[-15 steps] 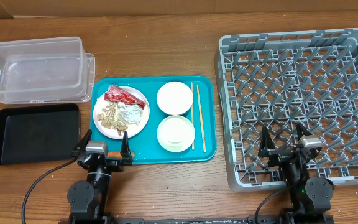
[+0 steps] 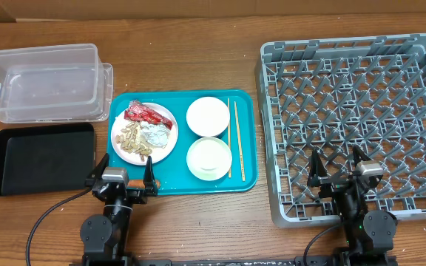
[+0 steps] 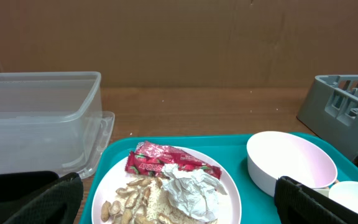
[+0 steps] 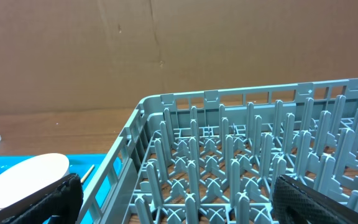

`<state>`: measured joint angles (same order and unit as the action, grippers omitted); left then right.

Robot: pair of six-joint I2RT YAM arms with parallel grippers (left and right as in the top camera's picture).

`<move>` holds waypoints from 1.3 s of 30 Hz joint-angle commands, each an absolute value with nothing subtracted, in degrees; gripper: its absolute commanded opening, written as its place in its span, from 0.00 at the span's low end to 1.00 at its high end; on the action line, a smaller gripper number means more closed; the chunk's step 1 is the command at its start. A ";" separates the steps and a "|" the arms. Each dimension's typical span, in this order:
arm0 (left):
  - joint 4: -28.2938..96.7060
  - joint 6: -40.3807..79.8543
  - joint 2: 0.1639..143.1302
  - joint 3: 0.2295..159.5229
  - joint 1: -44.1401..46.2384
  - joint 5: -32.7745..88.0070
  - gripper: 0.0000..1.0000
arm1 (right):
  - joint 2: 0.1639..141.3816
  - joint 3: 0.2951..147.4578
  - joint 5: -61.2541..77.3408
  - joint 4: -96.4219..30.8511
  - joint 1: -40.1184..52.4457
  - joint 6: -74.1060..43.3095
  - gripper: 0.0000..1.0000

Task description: Sort waste into correct bins and load items into the dishwasher

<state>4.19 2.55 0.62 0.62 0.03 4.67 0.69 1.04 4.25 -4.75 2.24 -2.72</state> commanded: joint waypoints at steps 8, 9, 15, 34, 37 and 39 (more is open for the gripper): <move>4.05 1.26 0.54 0.27 0.36 4.45 1.00 | 0.16 0.47 4.34 -4.40 2.13 -2.35 1.00; 4.05 1.26 0.54 0.27 0.36 4.45 1.00 | 0.16 0.47 4.34 -4.40 2.13 -2.35 1.00; 4.05 1.26 0.54 0.27 0.36 4.45 1.00 | 0.16 0.47 4.34 -4.40 2.13 -2.35 1.00; 4.05 1.26 0.54 0.27 0.36 4.45 1.00 | 0.16 0.47 4.36 -4.40 2.13 -2.35 1.00; 4.05 1.26 0.54 0.27 0.36 4.47 1.00 | 0.16 0.47 4.36 -4.40 2.13 -2.68 1.00; 4.05 1.28 0.54 0.27 0.36 4.47 1.00 | 0.16 0.47 4.36 -4.40 2.13 -3.27 1.00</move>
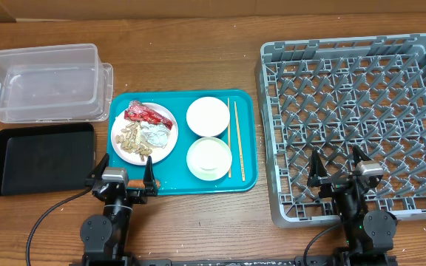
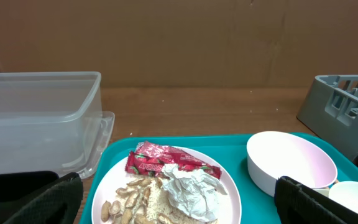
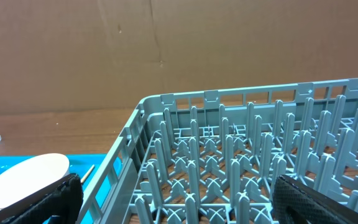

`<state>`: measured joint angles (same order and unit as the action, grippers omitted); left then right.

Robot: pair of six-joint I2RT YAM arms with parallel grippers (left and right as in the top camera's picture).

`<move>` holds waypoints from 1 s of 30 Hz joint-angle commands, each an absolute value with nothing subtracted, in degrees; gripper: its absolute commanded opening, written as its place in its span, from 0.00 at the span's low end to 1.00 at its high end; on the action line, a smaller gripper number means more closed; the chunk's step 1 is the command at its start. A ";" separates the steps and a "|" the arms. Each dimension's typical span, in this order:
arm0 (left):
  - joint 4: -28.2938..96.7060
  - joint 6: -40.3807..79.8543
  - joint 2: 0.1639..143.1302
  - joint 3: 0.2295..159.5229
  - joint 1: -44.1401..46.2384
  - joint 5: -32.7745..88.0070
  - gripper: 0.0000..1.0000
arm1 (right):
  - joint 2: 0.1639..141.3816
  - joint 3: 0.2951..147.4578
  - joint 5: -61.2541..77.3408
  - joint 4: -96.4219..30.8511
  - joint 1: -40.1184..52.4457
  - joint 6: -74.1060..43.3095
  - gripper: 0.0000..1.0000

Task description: Sort waste into correct bins and load items into the dishwasher

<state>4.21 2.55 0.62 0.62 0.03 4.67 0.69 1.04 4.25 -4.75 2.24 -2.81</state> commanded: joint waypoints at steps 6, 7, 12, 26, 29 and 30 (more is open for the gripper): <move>4.05 3.97 0.54 0.27 0.36 4.29 1.00 | 0.19 0.67 1.54 -4.45 2.13 -3.27 1.00; 4.05 4.82 0.54 0.30 0.36 4.29 1.00 | 0.19 0.97 1.26 -4.64 2.13 -3.27 1.00; 6.42 7.97 0.93 2.50 0.36 4.29 1.00 | 1.32 4.51 -0.60 -7.38 2.11 -4.95 1.00; 26.83 7.70 24.49 28.99 0.36 3.90 1.00 | 23.20 32.60 -0.47 -29.43 2.13 -9.23 1.00; 33.17 7.70 33.65 38.37 0.36 3.90 1.00 | 31.22 40.45 -0.36 -36.23 2.13 -9.21 1.00; 35.44 7.70 36.62 41.58 0.36 3.90 1.00 | 34.02 43.16 -0.34 -38.81 2.13 -9.21 1.00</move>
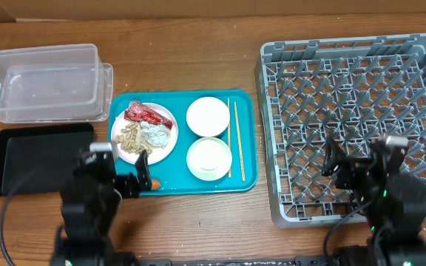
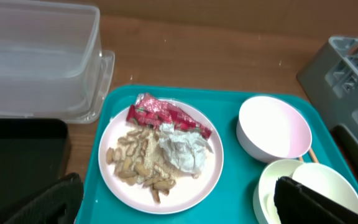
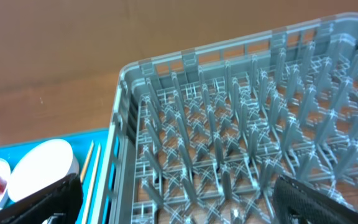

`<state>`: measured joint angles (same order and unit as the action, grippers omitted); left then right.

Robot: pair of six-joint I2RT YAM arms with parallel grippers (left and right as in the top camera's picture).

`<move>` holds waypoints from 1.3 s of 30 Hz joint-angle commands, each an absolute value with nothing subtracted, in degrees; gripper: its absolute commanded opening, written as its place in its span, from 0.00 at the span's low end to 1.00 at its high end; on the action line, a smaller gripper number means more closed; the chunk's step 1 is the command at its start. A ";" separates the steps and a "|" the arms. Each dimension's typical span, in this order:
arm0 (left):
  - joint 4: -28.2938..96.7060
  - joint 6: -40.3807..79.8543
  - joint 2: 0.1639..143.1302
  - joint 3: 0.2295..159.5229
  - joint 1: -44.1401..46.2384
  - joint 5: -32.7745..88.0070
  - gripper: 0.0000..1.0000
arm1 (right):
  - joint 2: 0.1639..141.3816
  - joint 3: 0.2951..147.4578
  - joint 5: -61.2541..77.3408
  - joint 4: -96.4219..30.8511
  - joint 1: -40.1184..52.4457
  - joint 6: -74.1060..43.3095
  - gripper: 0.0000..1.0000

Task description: Sort waste into correct bins and load items into the dishwasher

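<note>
A teal tray (image 1: 246, 103) carries a plate (image 1: 170, 144) with a red wrapper (image 2: 166, 114), a crumpled white tissue (image 2: 182, 149) and peanut shells (image 2: 138, 165). Beside the plate are a pinkish-white bowl (image 2: 274, 127), a second white bowl (image 1: 209, 158) and chopsticks (image 1: 231, 137). My left gripper (image 2: 176, 205) hangs open and empty over the tray's near edge. The grey dish rack (image 1: 353, 89) on the right holds nothing. Over its front part my right gripper (image 3: 179, 205) is open and empty.
A clear plastic bin (image 1: 39, 81) stands at the far left, with a black tray (image 1: 41, 157) in front of it. Cardboard walls close off the back. The wooden table (image 1: 198, 214) shows between tray and rack and along the front.
Both arms have lifted from their low pose at the table's front. The left wrist view now looks down on the plate and bowls; the right looks down into the rack. Both grippers remain open.
At both earlier moments the arms sat low at the table's front edge, grippers open, and nothing on the tray or in the rack had moved. Now both arms stand higher, the left over the tray's near edge, the right over the rack's front.
</note>
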<state>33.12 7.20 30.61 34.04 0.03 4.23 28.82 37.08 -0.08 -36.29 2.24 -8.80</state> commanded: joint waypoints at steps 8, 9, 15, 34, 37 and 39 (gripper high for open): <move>58.41 7.73 57.65 66.15 0.38 4.43 1.00 | 55.33 61.71 0.93 -58.13 2.11 -8.60 1.00; 59.35 7.73 59.11 67.07 0.36 4.45 1.00 | 57.19 62.94 0.97 -59.07 2.11 -8.62 1.00; 59.31 7.97 65.82 67.29 0.38 4.54 1.00 | 63.09 65.39 0.10 -60.45 2.11 -8.62 1.00; 46.85 11.42 91.07 67.29 0.40 10.94 0.74 | 63.68 65.32 -1.43 -60.62 2.11 -8.64 1.00; 45.32 11.46 94.54 67.29 0.40 12.53 0.63 | 63.68 65.32 -1.43 -60.62 2.11 -8.67 1.00; 44.53 11.90 96.66 67.29 0.43 14.09 0.57 | 63.68 65.32 -1.43 -60.62 2.11 -8.64 1.00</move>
